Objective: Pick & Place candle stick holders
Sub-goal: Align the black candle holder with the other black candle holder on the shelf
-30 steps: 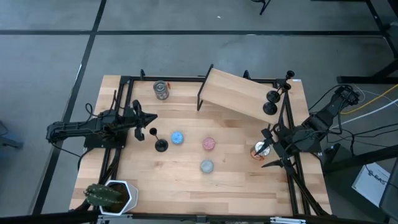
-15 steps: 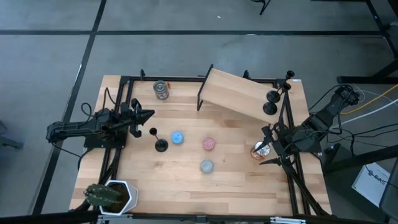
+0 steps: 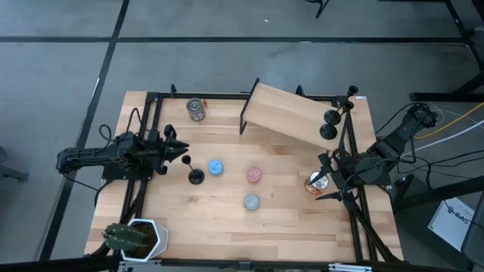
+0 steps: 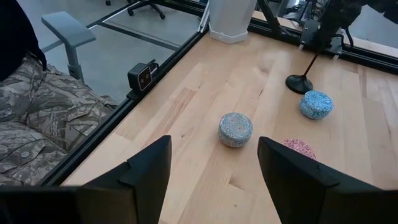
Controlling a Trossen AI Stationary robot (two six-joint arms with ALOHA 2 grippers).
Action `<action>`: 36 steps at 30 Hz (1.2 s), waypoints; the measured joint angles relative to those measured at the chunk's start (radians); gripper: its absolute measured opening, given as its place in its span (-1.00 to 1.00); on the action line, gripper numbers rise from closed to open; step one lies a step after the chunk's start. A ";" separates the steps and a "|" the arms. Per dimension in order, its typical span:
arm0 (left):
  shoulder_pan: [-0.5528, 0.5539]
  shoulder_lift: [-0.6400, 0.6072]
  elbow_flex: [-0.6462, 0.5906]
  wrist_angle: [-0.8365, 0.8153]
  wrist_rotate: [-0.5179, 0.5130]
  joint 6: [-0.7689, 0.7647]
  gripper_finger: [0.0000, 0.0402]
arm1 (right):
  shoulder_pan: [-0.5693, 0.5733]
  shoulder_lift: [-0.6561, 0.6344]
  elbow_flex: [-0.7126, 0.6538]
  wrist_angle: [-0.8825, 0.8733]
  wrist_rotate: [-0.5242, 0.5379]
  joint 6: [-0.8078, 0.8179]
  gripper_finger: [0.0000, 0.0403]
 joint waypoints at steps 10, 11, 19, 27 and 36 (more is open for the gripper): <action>0.000 0.001 0.001 -0.173 0.036 -0.059 -0.32 | 0.000 0.021 0.000 0.001 -0.001 0.000 0.20; -0.001 0.001 0.001 -0.173 0.044 -0.061 -0.32 | 0.000 0.026 0.000 0.001 -0.001 0.000 0.20; -0.022 0.013 0.002 -0.166 0.088 0.012 -0.33 | 0.000 0.053 0.000 0.000 -0.003 -0.026 0.20; -0.021 0.013 0.002 -0.156 0.024 0.140 -0.36 | 0.000 0.055 0.000 0.000 -0.003 -0.027 0.20; -0.021 0.013 0.002 -0.180 0.022 0.138 -0.57 | 0.000 0.055 0.000 -0.017 -0.003 -0.027 0.20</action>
